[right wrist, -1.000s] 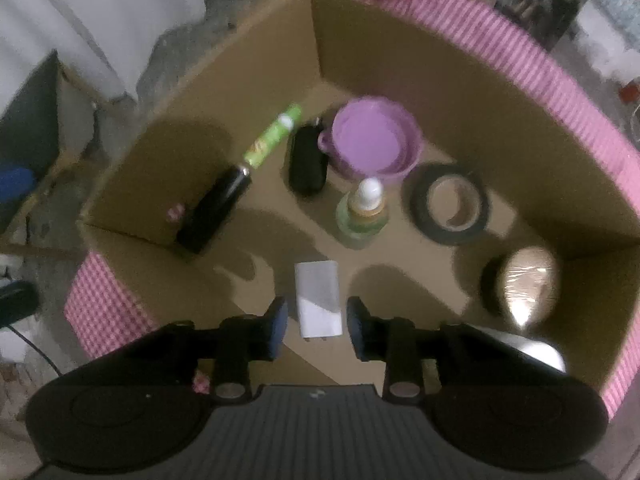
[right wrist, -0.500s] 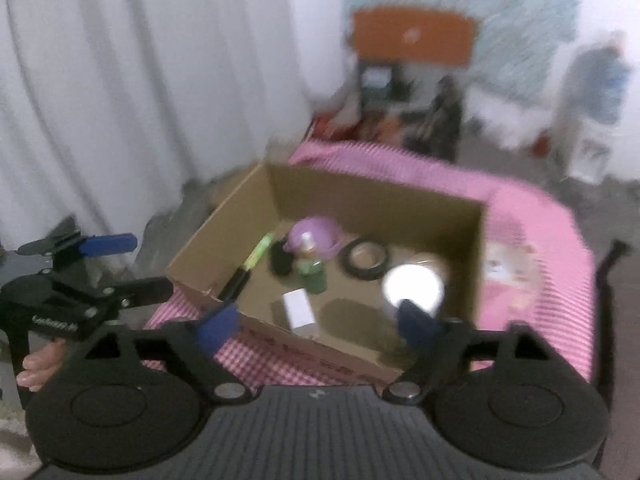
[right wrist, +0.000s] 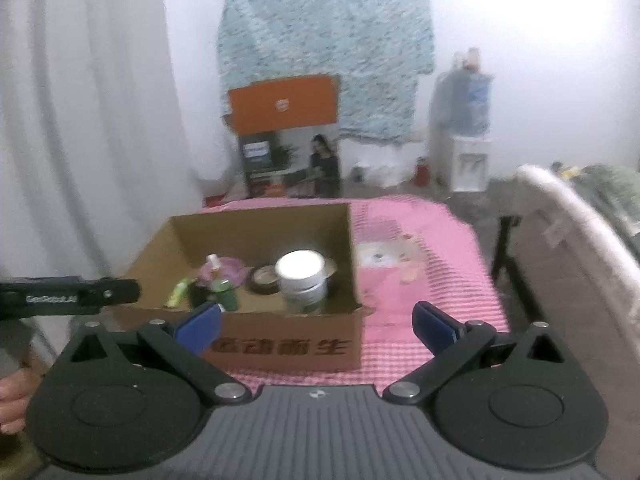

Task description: Organize rigid objects

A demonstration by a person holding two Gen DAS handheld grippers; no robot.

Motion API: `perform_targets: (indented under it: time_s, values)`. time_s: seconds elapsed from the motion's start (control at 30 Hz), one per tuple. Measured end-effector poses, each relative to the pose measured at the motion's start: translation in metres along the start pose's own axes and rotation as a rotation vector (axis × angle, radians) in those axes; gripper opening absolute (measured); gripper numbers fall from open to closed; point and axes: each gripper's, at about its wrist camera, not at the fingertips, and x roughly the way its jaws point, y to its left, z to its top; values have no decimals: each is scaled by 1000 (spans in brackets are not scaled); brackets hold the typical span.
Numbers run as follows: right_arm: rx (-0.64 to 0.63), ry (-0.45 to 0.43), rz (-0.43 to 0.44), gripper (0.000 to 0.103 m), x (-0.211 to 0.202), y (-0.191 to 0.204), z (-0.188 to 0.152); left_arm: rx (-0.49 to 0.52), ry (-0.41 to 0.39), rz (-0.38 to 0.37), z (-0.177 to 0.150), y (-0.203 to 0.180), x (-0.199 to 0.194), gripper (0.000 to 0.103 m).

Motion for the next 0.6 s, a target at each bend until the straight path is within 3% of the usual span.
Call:
perform_targets:
  time_s: [0.1, 0.37, 0.53, 0.6]
  values:
    - [-17, -27, -57, 103, 3, 3, -4, -7, 26, 24, 0, -3, 5, 103]
    - [-44, -74, -75, 103, 22, 8, 1, 77, 42, 65, 1, -14, 19, 103]
    - [-13, -58, -1, 103, 38, 8, 3, 57, 68, 70, 3, -16, 29, 103]
    - [8, -10, 32, 103, 51, 9, 2, 63, 83, 85, 4, -17, 34, 103]
